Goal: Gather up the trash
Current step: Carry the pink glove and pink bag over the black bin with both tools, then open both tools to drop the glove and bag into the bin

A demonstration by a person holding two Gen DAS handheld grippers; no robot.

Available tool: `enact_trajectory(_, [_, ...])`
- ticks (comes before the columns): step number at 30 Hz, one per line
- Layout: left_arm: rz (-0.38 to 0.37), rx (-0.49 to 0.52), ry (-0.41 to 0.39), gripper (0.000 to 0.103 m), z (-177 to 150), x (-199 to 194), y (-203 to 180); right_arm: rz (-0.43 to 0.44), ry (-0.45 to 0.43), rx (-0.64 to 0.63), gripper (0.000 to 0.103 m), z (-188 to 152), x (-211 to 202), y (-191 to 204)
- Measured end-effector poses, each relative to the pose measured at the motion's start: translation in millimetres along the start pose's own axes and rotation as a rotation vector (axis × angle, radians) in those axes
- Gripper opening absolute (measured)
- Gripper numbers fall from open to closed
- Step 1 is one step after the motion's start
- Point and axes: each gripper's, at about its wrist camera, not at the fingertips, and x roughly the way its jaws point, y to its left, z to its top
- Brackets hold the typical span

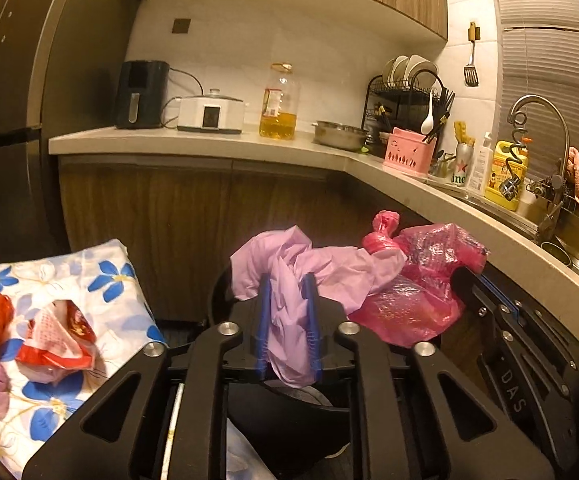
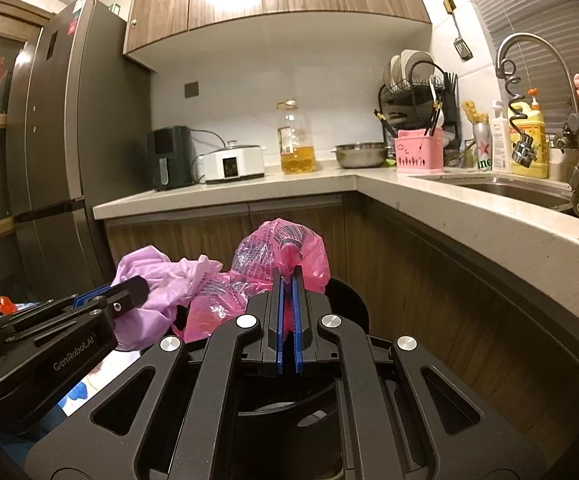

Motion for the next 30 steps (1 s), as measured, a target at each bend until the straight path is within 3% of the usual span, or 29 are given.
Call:
enact_trajectory(4, [-0.001,0.012,0.009,0.034,-5,6,0,-0.001,0.026,-0.007,0.008,-5,9,-1])
enact_trajectory(6, [-0.001,0.005,0.016,0.044,-6,9,2,-0.004,0.035,-0.012,0.011,-7,11,-1])
enact_trajectory(16, [0.006,-0.034,0.023,0.066,-4,8,15,-0.022,0.031,-0.009,0.045,-10,12,-7])
enact_trajectory(21, [0.066,-0.009,0.018,0.083,-5,0,17,-0.026,0.027,0.009,0.062,-9,4,-10])
enact_trajectory(25, [0.126,0.012,0.014,0.086,-5,-11,19,-0.027,0.018,0.032,0.075,-6,-6,-12])
enact_trajectory(30, [0.213,0.019,0.015,0.088,-6,-30,27,-0.013,0.018,0.053,0.080,-3,-18,-11])
